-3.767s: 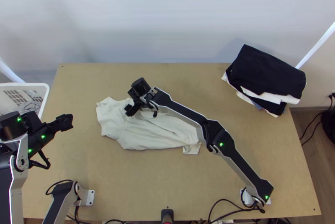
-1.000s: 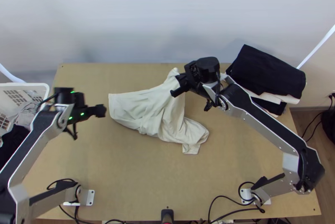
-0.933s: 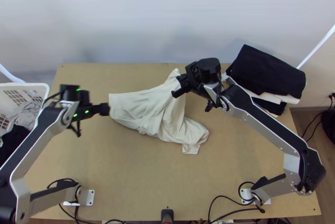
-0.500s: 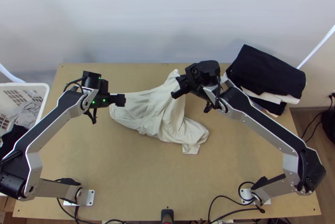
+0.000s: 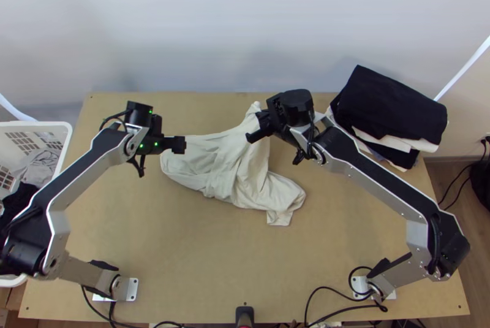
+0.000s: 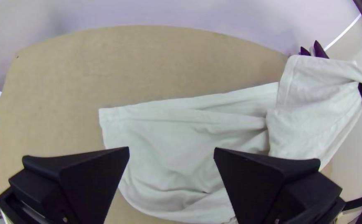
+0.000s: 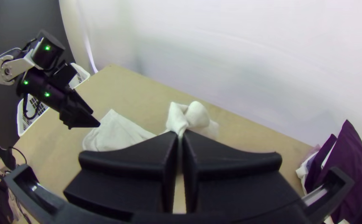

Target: Fold the t-shirt

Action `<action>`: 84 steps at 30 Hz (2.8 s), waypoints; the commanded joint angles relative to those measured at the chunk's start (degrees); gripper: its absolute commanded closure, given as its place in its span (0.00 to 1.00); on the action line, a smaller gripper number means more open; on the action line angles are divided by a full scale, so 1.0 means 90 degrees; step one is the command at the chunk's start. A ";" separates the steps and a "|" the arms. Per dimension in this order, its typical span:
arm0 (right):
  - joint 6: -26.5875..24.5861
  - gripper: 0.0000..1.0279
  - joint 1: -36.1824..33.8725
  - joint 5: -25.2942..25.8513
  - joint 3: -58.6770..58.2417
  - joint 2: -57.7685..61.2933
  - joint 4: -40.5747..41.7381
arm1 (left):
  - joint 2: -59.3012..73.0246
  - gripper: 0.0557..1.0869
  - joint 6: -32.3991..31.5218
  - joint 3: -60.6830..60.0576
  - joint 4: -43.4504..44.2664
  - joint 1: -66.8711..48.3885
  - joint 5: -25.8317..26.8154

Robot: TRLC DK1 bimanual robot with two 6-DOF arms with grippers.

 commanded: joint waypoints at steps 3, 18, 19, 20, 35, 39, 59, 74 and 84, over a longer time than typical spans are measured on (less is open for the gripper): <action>0.0043 0.97 0.0049 0.0094 0.0319 0.0071 -0.0003 | 0.0950 0.04 0.0149 0.0781 0.0054 -0.0159 -0.0083; 0.0092 0.97 0.0127 0.0094 0.0573 0.0091 0.0016 | 0.2766 0.05 0.1047 0.1845 -0.0777 -0.0178 -0.1049; 0.0092 0.97 0.0137 0.0094 0.0583 0.0091 0.0026 | 0.2786 0.08 0.1057 0.1835 -0.0796 -0.0178 -0.1049; 0.0092 0.97 0.0147 0.0094 0.0593 0.0101 0.0036 | 0.2786 0.16 0.1067 0.1826 -0.0796 -0.0188 -0.1049; 0.0082 0.78 0.0088 0.0094 0.0632 0.0023 0.0036 | 0.2004 0.97 0.1164 0.1123 -0.0405 0.0203 -0.0952; 0.0082 0.77 0.0010 0.0094 0.0612 -0.0007 0.0036 | 0.1487 0.97 0.1243 0.0732 -0.0405 0.0584 -0.0923; 0.0961 0.59 -0.0351 -0.0179 0.1296 0.1106 -0.0443 | -0.0740 0.97 0.1565 -0.0938 -0.0532 0.1775 -0.0747; 0.2690 0.60 -0.0908 -0.1634 0.5593 0.4368 -0.3421 | -0.1218 0.97 0.1096 -0.1065 -0.0825 0.1619 -0.0727; 0.2738 0.60 -0.0927 -0.1722 0.5525 0.4964 -0.3392 | -0.1296 0.97 0.1008 -0.0752 -0.1206 0.1580 -0.0727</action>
